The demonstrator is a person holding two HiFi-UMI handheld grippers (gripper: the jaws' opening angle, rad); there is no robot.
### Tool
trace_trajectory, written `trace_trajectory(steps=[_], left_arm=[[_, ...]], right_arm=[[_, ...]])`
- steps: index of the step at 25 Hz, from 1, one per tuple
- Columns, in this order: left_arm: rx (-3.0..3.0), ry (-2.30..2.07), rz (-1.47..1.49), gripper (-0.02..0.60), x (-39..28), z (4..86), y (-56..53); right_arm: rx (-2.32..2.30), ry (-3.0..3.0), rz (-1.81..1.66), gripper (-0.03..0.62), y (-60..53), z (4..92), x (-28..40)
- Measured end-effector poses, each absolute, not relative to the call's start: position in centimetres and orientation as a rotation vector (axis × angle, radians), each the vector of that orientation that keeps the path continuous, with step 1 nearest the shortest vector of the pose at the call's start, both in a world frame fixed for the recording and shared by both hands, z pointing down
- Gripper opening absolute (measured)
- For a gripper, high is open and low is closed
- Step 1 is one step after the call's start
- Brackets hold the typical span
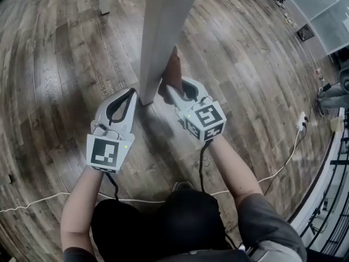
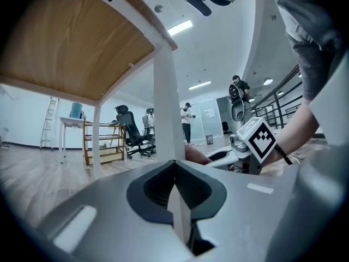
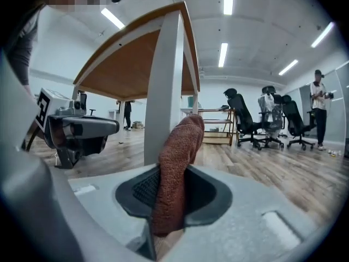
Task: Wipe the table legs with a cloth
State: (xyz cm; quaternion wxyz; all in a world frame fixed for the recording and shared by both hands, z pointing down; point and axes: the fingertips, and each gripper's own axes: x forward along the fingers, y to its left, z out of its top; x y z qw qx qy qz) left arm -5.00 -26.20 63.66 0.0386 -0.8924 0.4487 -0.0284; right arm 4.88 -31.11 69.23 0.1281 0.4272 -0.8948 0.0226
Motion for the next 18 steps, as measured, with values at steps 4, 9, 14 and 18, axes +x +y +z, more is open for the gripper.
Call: trace_trajectory(steps=[4, 9, 14, 18], left_arm=[[-2.797, 1.353, -0.147, 0.018, -4.4, 66.9, -25.7], [-2.854, 1.409, -0.250, 0.019, -5.5, 70.2, -26.2], [-2.872, 1.454, -0.255, 0.019, -6.0, 70.2, -26.6], [-2.836, 1.499, -0.216, 0.018, -7.0, 68.9, -27.6]], right_arm=[[1.193, -2.506, 0.166, 0.091, -31.1, 75.3, 4.9], [1.136, -2.364, 0.312, 0.091, -31.0, 83.0, 5.3], [1.068, -2.276, 0.370, 0.091, -29.8, 87.5, 5.7], [1.087, -2.301, 0.279, 0.091, -30.2, 86.1, 5.6]])
